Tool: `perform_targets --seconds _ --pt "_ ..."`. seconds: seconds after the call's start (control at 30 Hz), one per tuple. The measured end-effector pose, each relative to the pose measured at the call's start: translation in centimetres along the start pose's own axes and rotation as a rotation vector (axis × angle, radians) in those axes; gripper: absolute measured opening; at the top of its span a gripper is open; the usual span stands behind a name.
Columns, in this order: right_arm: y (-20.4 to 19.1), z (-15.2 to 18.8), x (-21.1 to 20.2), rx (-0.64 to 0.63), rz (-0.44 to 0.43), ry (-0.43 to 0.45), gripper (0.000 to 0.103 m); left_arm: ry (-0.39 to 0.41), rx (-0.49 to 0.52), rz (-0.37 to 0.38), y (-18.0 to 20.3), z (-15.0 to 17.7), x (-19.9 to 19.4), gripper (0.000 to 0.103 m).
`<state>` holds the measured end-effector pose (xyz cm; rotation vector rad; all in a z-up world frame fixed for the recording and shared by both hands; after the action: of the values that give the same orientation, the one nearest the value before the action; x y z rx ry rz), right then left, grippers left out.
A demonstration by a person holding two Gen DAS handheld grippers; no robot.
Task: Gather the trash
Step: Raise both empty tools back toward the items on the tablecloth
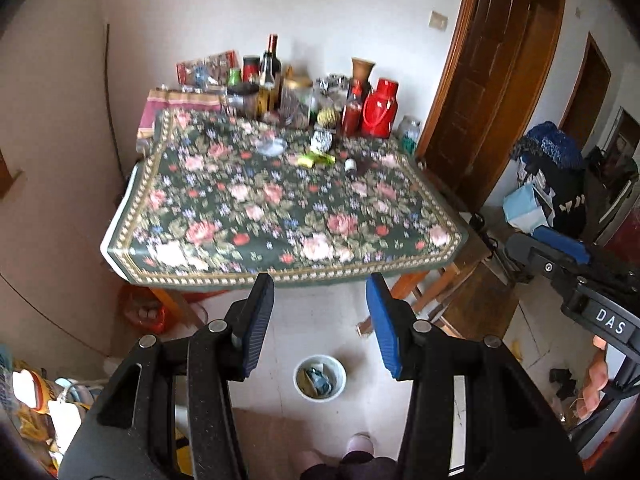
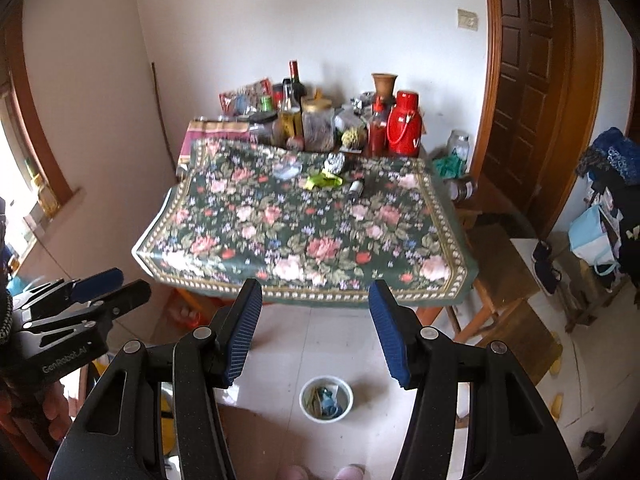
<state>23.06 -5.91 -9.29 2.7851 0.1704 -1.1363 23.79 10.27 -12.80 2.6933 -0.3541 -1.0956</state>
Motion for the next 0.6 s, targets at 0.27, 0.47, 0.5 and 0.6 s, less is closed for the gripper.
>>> perform_targets --seconds 0.27,0.47,0.5,0.6 --pt "1.3 -2.7 0.1 0.037 0.005 0.047 0.052 0.063 0.046 -0.027 0.3 -3.6 0.0 0.052" --pt "2.4 -5.2 3.1 0.033 0.0 0.068 0.052 0.063 0.021 -0.041 0.2 -6.4 4.1 0.054" --pt "2.6 -5.8 4.0 0.03 -0.006 0.061 0.052 0.06 0.022 -0.044 0.2 -6.9 4.7 0.054" --pt "3.3 -7.7 6.4 0.016 -0.021 0.047 0.052 0.066 0.026 -0.051 0.4 -9.5 7.1 0.054"
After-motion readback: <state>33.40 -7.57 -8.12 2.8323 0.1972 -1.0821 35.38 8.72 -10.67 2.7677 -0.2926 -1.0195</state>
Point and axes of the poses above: each gripper's, at about its wrist camera, not at the fingertips, and x roughly the way its jaws point, y to its right, z to its underside, the point moved 6 cm from there along x, roughly the way its jaws point, and after that the axes turned 13 degrees about z, right-handed, at the moved point
